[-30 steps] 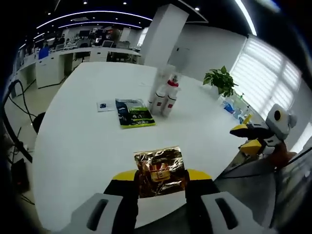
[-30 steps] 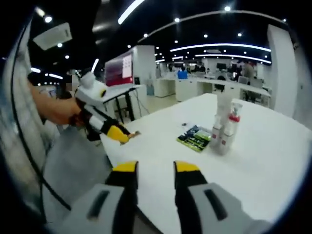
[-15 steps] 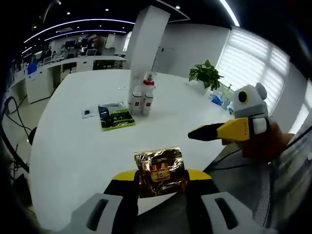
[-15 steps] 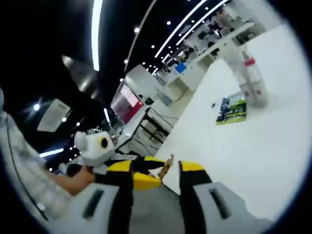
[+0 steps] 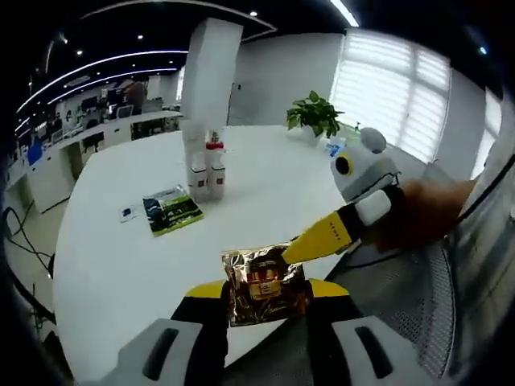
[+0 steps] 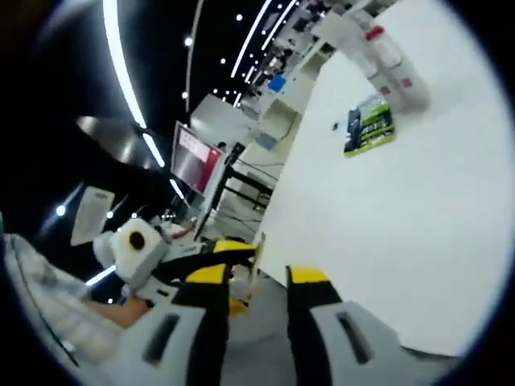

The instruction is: Arrange the skincare products in the storage area until every visible bottle or jar stands upright without overlapping.

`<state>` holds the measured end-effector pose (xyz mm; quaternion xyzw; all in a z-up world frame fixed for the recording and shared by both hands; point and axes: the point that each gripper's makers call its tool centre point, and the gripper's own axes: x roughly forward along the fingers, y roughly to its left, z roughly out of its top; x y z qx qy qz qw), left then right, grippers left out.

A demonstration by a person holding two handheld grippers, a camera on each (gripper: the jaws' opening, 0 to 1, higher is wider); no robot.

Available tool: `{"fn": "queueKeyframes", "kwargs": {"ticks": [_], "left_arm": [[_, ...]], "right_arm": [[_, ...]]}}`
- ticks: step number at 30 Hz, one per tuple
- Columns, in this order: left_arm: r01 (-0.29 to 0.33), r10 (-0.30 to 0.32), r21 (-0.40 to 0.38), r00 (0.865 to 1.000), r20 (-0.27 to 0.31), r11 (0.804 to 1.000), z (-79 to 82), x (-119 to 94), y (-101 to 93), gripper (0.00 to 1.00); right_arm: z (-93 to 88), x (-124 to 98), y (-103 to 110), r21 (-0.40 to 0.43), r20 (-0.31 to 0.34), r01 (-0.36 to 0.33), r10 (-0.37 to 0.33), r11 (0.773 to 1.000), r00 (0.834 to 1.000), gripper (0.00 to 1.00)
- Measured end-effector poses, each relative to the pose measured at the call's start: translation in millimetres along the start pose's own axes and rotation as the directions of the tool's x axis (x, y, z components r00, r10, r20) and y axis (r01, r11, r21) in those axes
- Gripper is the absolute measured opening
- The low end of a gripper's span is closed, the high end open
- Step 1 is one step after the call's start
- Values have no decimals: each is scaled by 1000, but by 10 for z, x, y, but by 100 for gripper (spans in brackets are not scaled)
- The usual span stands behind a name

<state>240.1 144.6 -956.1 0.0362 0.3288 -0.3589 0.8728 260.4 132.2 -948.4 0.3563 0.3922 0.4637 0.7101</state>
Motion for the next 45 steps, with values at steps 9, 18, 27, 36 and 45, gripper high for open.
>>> {"fn": "queueKeyframes", "kwargs": {"ticks": [9, 18, 27, 36, 45], "left_arm": [[23, -22, 58, 999, -25, 998, -32, 35, -50, 38], [65, -64, 56, 998, -23, 996, -30, 67, -38, 39], [207, -201, -243, 978, 50, 948, 25, 50, 36, 39], [362, -313, -443, 932, 182, 820, 183, 4, -7, 31], [428, -327, -548, 903, 277, 719, 292, -69, 45, 18]], "right_arm": [[-93, 24, -8, 66, -48, -25, 28, 998, 998, 5], [-143, 26, -50, 57, -88, -17, 22, 998, 996, 0], [-24, -35, -86, 46, -30, -5, 7, 999, 1000, 0], [110, -64, 83, 100, 36, -115, 112, 988, 993, 0], [85, -52, 170, 122, 25, -165, 163, 979, 986, 0]]}}
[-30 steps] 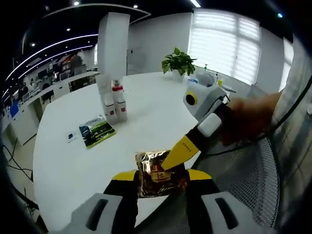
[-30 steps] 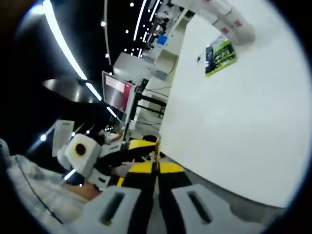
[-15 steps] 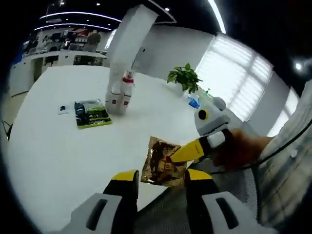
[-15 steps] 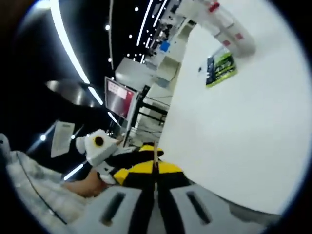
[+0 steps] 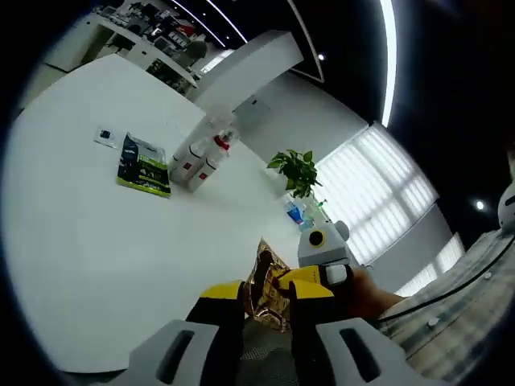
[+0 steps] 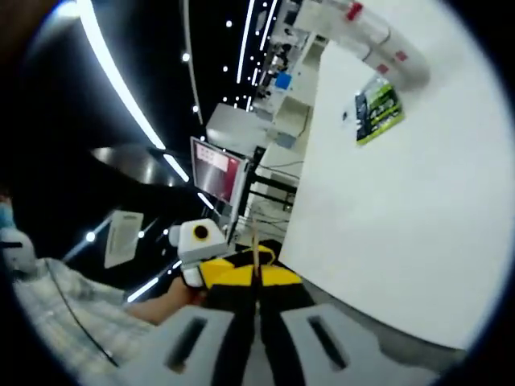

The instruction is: Arrange the skincare products in the storage area until every visible bottle or jar stands upright without overlapping.

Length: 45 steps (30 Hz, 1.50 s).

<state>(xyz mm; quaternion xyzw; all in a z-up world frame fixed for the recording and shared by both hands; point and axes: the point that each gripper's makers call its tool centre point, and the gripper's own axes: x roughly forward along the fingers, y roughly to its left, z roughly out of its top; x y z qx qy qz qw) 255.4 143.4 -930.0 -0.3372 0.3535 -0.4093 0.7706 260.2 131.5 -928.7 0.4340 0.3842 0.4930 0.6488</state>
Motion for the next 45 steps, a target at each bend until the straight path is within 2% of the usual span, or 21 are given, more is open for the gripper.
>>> {"fn": "queueKeyframes", "kwargs": {"ticks": [3, 4, 5, 6, 8, 13, 15, 17, 20, 23, 27, 33, 35, 36, 37, 40, 45], "left_arm": [[13, -12, -18, 1000, 18, 1000, 29, -18, -35, 8], [18, -18, 3, 999, 34, 1000, 54, -32, -33, 4], [55, -54, -16, 997, 49, 998, 84, -32, -95, 3], [64, -61, -52, 997, 52, 997, 90, -40, -104, 2], [91, -87, -57, 994, 68, 994, 110, -48, -144, 1], [87, -80, -87, 994, 79, 992, 120, -53, -94, 0], [116, -97, -130, 985, 145, 985, 204, -48, -133, 0], [125, -97, -161, 980, 172, 979, 230, -62, -90, 0], [120, -92, -161, 981, 170, 980, 225, -73, -80, 0], [135, -104, -172, 978, 178, 976, 227, -77, -97, 0], [149, -120, -176, 979, 165, 973, 213, -57, -117, 0], [168, -144, -174, 979, 142, 970, 178, -27, -159, 0], [178, -156, -175, 979, 133, 968, 163, -18, -171, 0], [180, -161, -177, 980, 117, 968, 140, -15, -163, 0], [182, -163, -182, 980, 116, 966, 137, -14, -162, 0], [174, -157, -204, 983, 97, 963, 109, 3, -141, 0], [188, -169, -227, 980, 103, 956, 117, -17, -150, 0]], "right_arm": [[-38, 29, 55, 4, -18, -26, 27, 1000, 999, 0], [-33, 28, 69, 9, -15, -34, 35, 999, 999, 0], [-31, 21, 66, 7, -14, -37, 37, 999, 999, 0], [-13, 16, 80, 18, -3, -50, 50, 999, 999, 0], [-2, 24, 111, 25, 4, -65, 65, 998, 998, 1], [-17, 56, 86, 19, 7, -55, 55, 998, 998, 3], [-27, 60, 95, 16, 2, -59, 59, 998, 998, 3], [-38, 69, 106, 12, -4, -62, 63, 998, 998, 2], [-5, 72, 134, -13, 12, -68, 68, 998, 998, 1], [62, 47, 182, -83, 38, -75, 78, 994, 996, 0], [168, -13, 158, -38, 95, -79, 82, 996, 992, 0], [243, -62, 117, 23, 138, -89, 85, 996, 987, 0], [288, -87, 106, 40, 165, -89, 81, 995, 983, 0], [369, -128, 115, 65, 214, -105, 89, 992, 973, 0], [381, -148, 98, 74, 222, -103, 85, 992, 971, 0], [361, -148, 37, 72, 209, -72, 55, 995, 976, 0], [365, -135, 66, 71, 212, -81, 64, 994, 975, 0]]}}
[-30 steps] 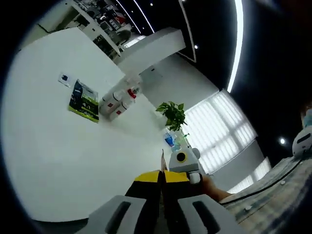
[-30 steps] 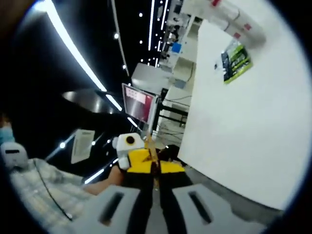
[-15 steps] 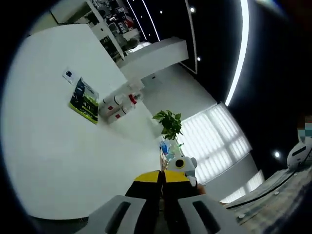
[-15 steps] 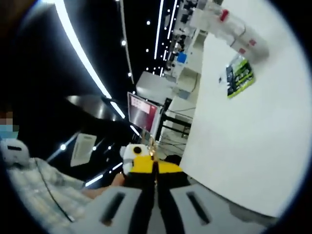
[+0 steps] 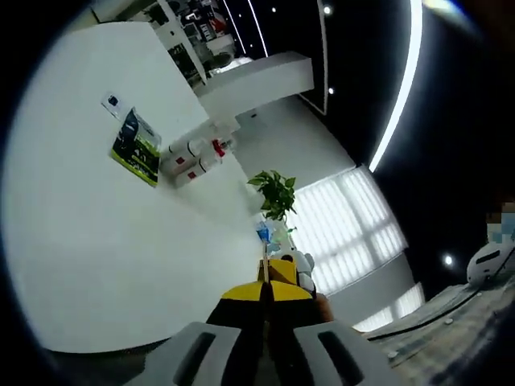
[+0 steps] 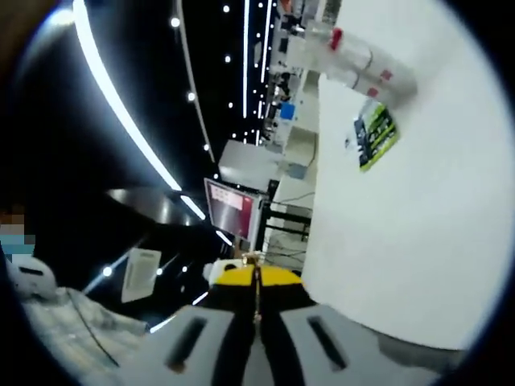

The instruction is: Arrange the skincare products in the storage area until every visible bottle or jar stands upright without overlapping.

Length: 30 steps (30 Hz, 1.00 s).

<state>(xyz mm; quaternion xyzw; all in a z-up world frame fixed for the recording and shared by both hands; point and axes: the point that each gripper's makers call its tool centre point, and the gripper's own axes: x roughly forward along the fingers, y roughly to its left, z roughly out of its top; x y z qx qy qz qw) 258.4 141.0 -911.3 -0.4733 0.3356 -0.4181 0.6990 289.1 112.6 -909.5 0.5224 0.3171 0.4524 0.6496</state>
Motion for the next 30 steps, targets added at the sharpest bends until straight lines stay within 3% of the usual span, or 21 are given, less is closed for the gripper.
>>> {"fn": "queueKeyframes", "kwargs": {"ticks": [3, 6, 7, 9, 20, 30], "left_arm": [[14, -14, -11, 1000, 6, 1000, 17, -5, -9, 0], [32, -32, -19, 999, -21, 999, -24, 18, -31, 0], [40, -40, -16, 998, -44, 999, -70, 36, -55, 0], [37, -37, -11, 995, -90, 999, -148, 49, -55, 0], [58, -65, -65, 993, -97, 996, -164, 52, -79, 1], [86, -91, -70, 994, -59, 994, -91, 6, -118, 1]], "right_arm": [[5, 25, 41, 3, 12, -30, 30, 1000, 999, 0], [-89, 95, 84, 11, -24, -50, 51, 999, 998, 3], [-162, 116, 90, -20, -62, -41, 40, 999, 997, 3], [-177, 129, 110, -32, -68, -43, 41, 999, 997, 2], [-171, 85, 109, 2, -81, -48, 48, 999, 996, 0], [-139, 80, 144, 19, -63, -69, 70, 997, 996, 0]]}}
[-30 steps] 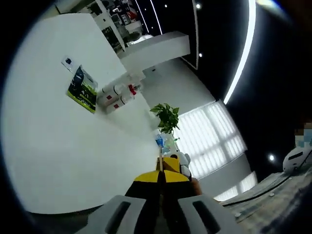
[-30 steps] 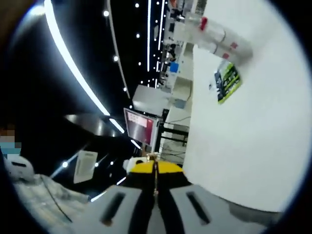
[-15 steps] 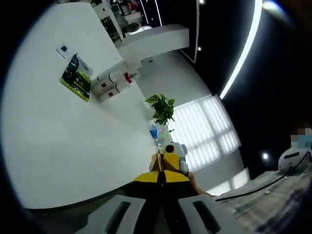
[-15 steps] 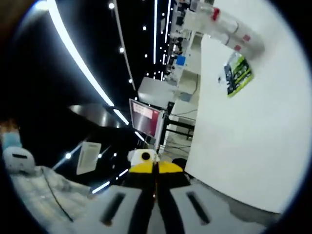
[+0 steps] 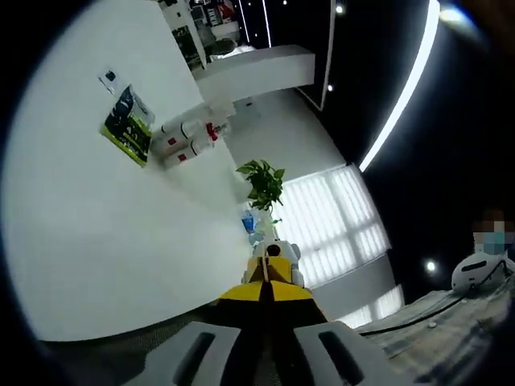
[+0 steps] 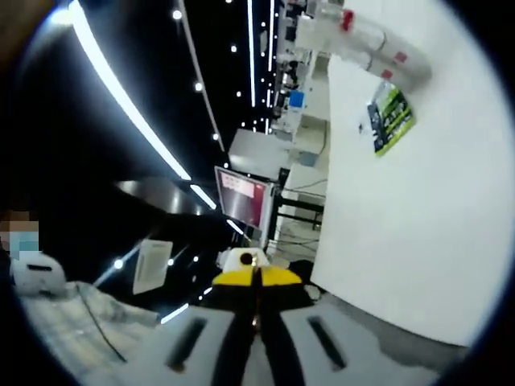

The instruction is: Arrange the skincare products in the storage area until every visible bottle or jar stands upright without overlapping.

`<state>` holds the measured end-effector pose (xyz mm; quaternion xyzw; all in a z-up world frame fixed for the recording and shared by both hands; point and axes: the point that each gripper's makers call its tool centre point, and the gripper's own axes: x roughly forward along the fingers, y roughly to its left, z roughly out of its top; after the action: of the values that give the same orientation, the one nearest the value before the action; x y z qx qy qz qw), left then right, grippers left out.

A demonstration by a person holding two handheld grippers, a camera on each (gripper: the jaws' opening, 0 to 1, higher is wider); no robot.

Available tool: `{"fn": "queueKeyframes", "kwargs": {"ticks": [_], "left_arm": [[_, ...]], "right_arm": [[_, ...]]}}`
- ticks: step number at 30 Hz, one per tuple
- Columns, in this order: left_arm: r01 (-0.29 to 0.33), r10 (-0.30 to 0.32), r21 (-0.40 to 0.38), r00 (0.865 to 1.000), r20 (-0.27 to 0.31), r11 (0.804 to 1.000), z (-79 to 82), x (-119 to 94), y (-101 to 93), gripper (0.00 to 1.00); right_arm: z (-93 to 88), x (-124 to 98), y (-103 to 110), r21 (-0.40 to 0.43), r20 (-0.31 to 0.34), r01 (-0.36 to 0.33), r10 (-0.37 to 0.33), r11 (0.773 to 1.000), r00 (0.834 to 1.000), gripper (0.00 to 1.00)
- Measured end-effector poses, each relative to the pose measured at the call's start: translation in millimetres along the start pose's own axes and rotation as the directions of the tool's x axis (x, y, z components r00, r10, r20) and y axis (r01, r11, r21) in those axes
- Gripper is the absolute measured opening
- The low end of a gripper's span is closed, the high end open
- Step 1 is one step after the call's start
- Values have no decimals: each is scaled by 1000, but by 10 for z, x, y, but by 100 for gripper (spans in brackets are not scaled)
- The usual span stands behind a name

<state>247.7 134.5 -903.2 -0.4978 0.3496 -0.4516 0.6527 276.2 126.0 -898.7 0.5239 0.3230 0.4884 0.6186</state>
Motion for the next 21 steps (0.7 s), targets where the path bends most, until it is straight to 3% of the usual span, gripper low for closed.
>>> {"fn": "queueKeyframes", "kwargs": {"ticks": [3, 8, 11, 21], "left_arm": [[12, -12, -4, 1000, 21, 1000, 35, -27, -12, 0], [37, -30, -51, 991, 131, 998, 228, -114, -8, 0], [41, -30, -77, 991, 133, 996, 230, -118, 14, 0], [42, -27, -111, 991, 129, 993, 205, -94, 19, 2]], "right_arm": [[0, 26, 21, 3, 11, -20, 20, 1000, 1000, 1], [-63, 49, 14, -17, -20, -14, 14, 1000, 1000, 2], [-57, 31, -3, -69, -29, 8, -10, 998, 1000, 0], [-59, -2, 19, -66, -24, 9, -11, 998, 1000, 0]]}}
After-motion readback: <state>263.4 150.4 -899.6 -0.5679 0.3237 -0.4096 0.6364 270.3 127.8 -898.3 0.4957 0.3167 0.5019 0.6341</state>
